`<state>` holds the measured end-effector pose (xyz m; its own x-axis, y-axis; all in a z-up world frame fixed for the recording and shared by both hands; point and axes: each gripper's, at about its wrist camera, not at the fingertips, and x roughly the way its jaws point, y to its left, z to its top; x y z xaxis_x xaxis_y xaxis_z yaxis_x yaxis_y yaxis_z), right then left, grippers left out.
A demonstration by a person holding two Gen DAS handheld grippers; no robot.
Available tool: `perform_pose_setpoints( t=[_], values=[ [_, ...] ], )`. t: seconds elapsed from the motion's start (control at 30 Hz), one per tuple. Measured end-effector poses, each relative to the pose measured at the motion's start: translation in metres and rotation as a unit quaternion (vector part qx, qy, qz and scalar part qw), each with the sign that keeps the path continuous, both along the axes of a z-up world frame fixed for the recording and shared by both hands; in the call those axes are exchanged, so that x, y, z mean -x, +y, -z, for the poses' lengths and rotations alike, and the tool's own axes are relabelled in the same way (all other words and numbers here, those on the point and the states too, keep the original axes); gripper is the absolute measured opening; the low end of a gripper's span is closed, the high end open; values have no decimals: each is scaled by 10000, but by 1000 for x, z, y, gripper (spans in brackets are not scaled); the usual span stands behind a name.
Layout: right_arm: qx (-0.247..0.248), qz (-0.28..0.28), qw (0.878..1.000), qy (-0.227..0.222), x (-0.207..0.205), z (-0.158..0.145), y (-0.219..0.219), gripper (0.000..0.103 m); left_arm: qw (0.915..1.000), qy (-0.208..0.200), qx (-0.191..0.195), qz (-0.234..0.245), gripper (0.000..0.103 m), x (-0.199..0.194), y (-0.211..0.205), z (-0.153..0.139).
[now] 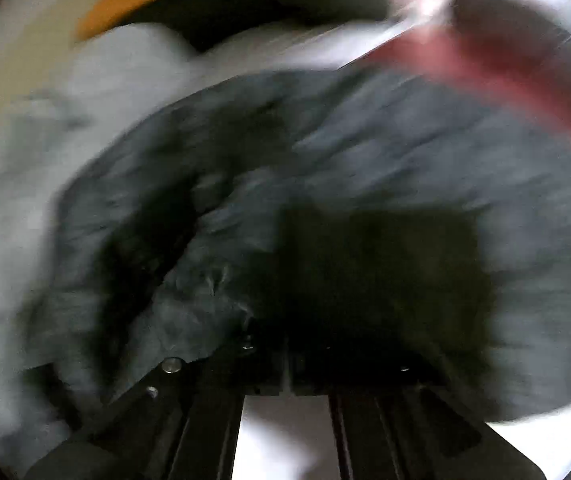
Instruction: Fold large clothes
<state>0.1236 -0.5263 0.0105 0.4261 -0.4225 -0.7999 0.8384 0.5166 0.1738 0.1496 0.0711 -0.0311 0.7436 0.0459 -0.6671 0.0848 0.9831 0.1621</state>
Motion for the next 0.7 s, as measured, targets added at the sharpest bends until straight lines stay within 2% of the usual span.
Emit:
perform_pose_setpoints(
  t=[0.1,0.17,0.23,0.27,0.3,0.33,0.37,0.4,0.43,0.47,0.53,0.57,0.6,0.63,0.7],
  values=[
    [-196,184,9990,-355,27,-19,-3,0,10000,-14,-36,-6,72,0,-1,1],
    [-574,584,9956,-462,50,-19,-8,0,10000,-8,-28,-4,72,0,-1,1],
    [-728,863,9918,-602,66,-18,-15,0,10000,-8,-33,-2,72,0,-1,1],
    [-903,826,9900,-708,68,-16,-19,0,10000,-6,-35,-2,72,0,-1,1],
    [-1278,606,9864,-842,66,-10,-24,0,10000,-5,-36,-1,72,0,-1,1],
    [-1683,371,9798,-1018,66,-1,-29,0,10000,-2,-34,-1,72,0,-1,1],
    [-2338,128,9619,-1409,65,11,-31,3,10000,-4,-33,-4,72,0,-1,1],
    [-2739,14,9463,-1720,62,18,-28,7,10000,1,-29,-3,72,0,-1,1],
    [-3024,-153,9323,-1978,58,22,-23,10,10000,2,-17,1,72,0,-1,1],
    [-3054,-353,9298,-2024,51,21,-18,18,10000,4,4,3,72,0,0,1],
    [-2637,-579,9477,-1702,39,13,-7,47,10000,16,31,-5,73,-1,0,1],
    [-2383,-461,9582,-1514,37,9,-3,72,10000,16,27,-7,73,0,0,1],
    [-2177,-243,9654,-1415,39,8,0,77,10000,13,22,-11,73,0,0,2],
    [-2098,-101,9683,-1351,39,9,2,77,10000,14,29,-5,73,-1,0,1],
    [-2160,-38,9671,-1344,39,13,-1,77,10000,21,32,-7,73,-1,0,2]
  ],
)
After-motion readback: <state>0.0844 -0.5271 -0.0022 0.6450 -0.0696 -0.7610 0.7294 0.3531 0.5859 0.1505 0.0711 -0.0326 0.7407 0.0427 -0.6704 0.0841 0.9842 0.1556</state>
